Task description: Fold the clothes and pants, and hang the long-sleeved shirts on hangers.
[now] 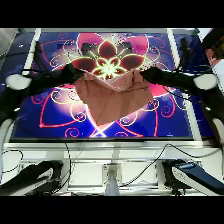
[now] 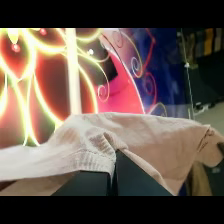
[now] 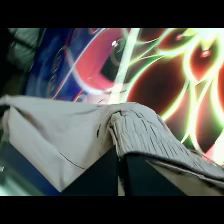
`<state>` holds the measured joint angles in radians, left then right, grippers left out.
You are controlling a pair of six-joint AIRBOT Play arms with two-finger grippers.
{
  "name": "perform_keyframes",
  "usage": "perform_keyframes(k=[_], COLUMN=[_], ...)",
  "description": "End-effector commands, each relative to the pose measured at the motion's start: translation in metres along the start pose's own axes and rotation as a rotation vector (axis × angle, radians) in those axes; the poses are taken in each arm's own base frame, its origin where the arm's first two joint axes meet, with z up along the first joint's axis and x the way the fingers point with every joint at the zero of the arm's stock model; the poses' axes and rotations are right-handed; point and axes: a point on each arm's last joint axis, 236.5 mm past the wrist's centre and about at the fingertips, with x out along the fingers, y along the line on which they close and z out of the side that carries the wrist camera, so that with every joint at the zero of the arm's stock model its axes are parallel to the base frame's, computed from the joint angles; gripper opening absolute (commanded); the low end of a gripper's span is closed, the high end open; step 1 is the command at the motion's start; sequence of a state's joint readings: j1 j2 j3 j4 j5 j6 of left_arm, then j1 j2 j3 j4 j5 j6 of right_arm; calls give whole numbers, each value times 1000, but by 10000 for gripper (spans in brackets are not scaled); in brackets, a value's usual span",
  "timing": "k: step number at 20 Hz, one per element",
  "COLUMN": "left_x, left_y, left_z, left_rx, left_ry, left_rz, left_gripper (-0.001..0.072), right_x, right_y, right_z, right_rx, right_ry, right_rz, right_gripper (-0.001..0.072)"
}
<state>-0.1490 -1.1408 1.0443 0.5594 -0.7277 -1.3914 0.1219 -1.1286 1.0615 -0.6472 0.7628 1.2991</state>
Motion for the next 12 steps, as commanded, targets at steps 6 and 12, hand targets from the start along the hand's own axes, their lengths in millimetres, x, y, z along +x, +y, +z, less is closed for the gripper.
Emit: perform_keyframes(k=[6,12], left_x=[68,47], left_y=[27,42], left_z=[-19,-96], left_rx=[-144,-86], left_ry=[50,383], left_rz=[-63,35], left_gripper=[8,6], right_x=[49,-4], right_y=[-83,-135], right_z=[6,-10], right_rx=[-15,38], right_ry=[-40,169], right_rz=[-191,-260], right_gripper=[18,18])
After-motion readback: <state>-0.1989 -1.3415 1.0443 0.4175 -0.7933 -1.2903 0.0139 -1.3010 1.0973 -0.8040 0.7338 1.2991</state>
